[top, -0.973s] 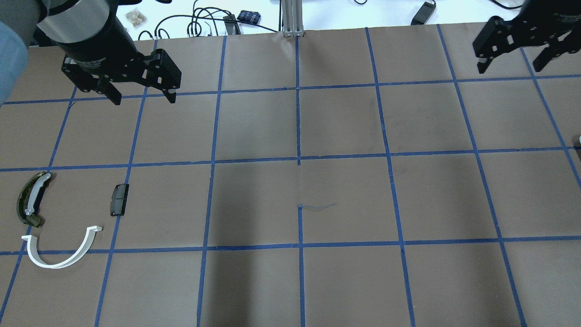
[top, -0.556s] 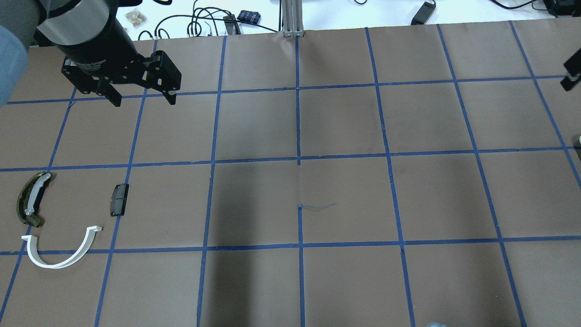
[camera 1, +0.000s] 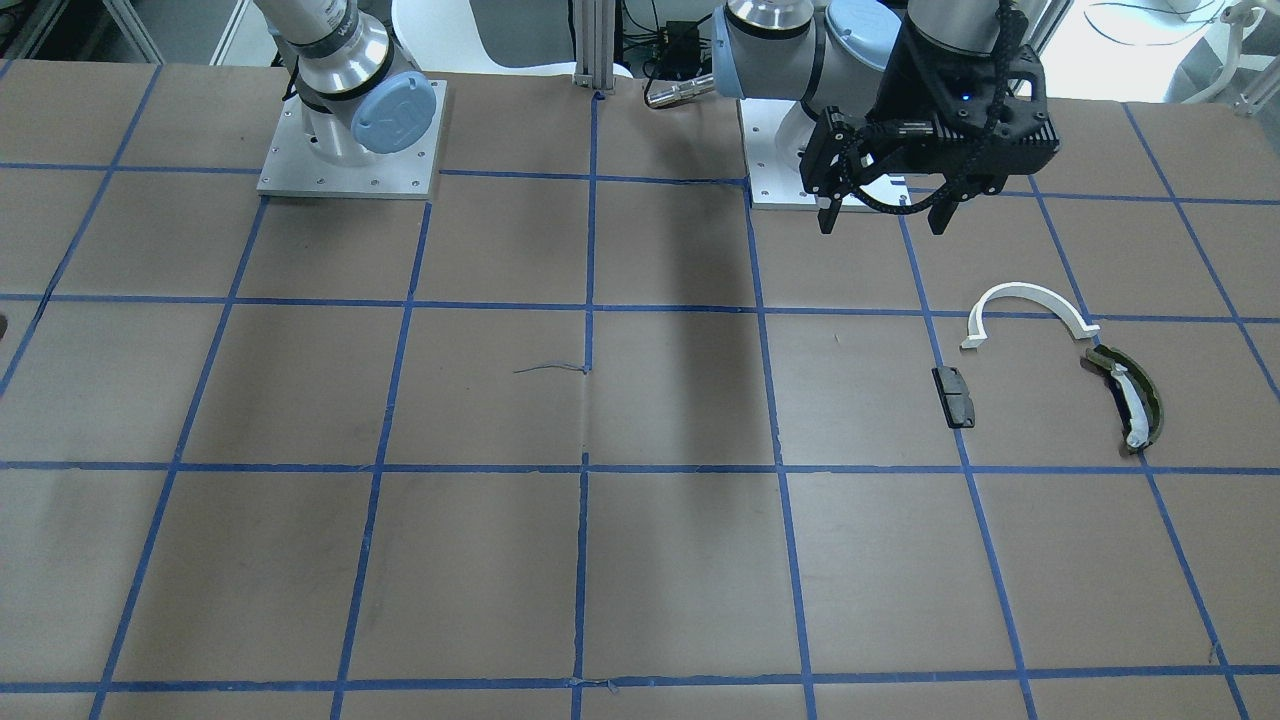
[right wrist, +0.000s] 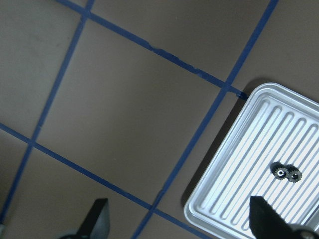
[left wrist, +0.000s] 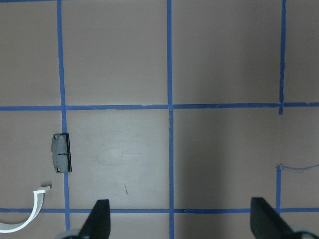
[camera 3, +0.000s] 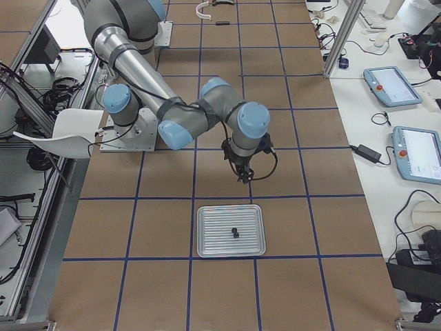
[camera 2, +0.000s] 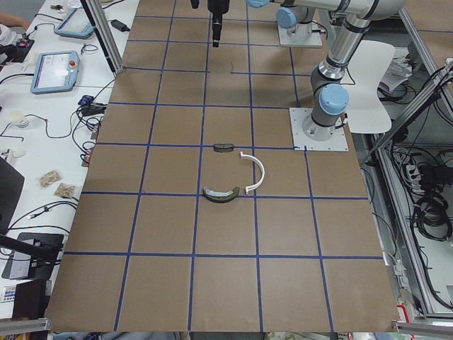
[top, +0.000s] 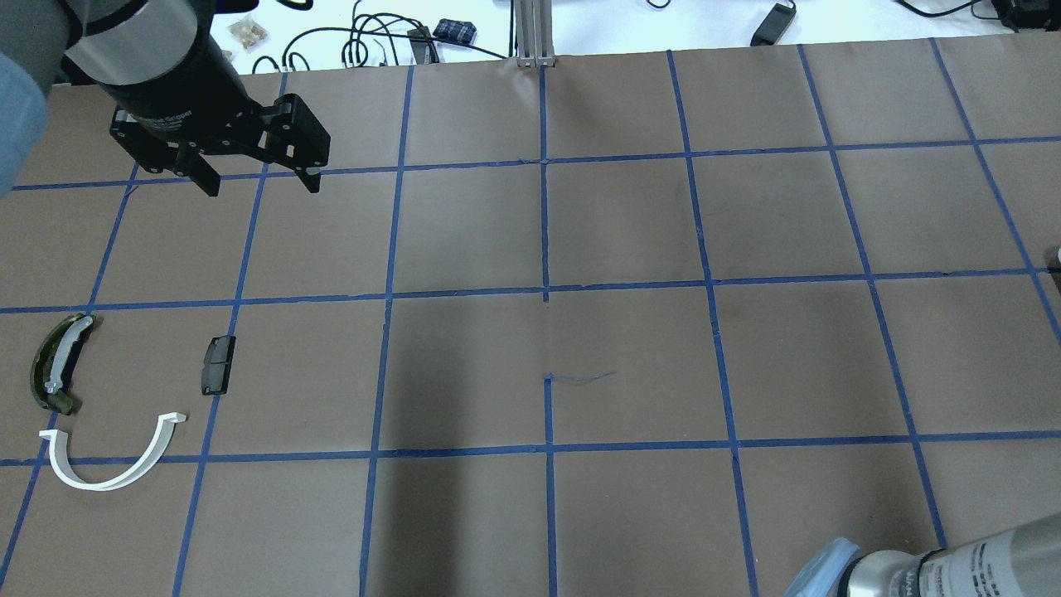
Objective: Place bearing gear from tray to pile
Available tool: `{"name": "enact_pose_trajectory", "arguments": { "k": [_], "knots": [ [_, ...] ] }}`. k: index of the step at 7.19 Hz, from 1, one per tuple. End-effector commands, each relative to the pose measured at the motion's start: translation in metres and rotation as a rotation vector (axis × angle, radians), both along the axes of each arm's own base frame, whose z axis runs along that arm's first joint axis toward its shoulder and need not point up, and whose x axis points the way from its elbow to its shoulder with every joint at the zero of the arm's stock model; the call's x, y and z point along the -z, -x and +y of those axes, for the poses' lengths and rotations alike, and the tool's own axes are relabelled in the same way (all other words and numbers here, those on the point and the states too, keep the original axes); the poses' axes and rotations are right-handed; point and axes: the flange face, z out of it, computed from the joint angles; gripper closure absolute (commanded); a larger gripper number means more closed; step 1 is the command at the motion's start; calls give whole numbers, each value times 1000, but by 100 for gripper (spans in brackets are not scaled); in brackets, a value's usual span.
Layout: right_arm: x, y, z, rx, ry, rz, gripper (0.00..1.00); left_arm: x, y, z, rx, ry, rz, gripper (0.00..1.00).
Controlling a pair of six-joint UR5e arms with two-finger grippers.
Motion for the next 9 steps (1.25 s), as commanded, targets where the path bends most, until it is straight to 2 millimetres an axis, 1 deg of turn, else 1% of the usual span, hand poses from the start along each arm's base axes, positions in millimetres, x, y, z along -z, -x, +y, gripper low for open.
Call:
{"name": "enact_pose_trajectory", "arguments": {
  "k": [1,2,3,4,5,6,7,8,9],
  "knots": [
    [65,63,-4,-397,70,35,0,-1,0,1,0,2,1,0],
    [71,69,-8,-512,91,67,0,0,0,1,0,0,1,0],
    [74,73,-11,-664,97,84,8,1,0,0,0,-1,-1,0],
    [86,80,-15,-771,101,116,7,1,0,0,0,-1,-1,0],
    [99,86,-20,-934,111,129,6,1,0,0,0,-1,-1,0],
    [115,93,-19,-979,108,116,7,1,0,0,0,-1,-1,0],
    [133,104,-13,-966,110,114,11,1,0,0,0,-1,-1,0],
    [150,113,-9,-981,88,114,10,0,0,0,0,0,-1,0],
    [158,115,-10,-1013,91,102,10,0,0,0,0,0,-1,0]
  ]
}}
